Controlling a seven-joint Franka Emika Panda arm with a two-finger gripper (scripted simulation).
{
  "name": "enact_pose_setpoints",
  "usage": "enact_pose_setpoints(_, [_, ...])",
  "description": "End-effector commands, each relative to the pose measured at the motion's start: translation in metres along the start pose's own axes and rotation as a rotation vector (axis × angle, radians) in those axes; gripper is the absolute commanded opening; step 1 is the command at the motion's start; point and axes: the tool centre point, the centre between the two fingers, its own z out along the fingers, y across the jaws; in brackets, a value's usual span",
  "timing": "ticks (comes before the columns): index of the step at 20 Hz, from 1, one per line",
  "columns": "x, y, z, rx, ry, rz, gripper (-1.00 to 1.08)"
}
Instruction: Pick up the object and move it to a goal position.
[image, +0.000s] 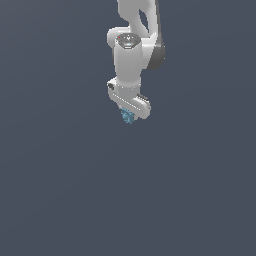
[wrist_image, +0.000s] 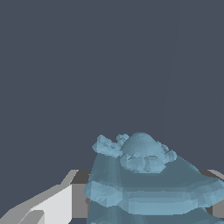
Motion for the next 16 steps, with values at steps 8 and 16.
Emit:
enact_pose_setpoints(8, [0.005,0.036,-0.058,-0.002,0.0,0.0,-1.0])
enact_pose_setpoints(16, [0.007,0.045,-0.074,-0.002,0.001,0.0,-1.0])
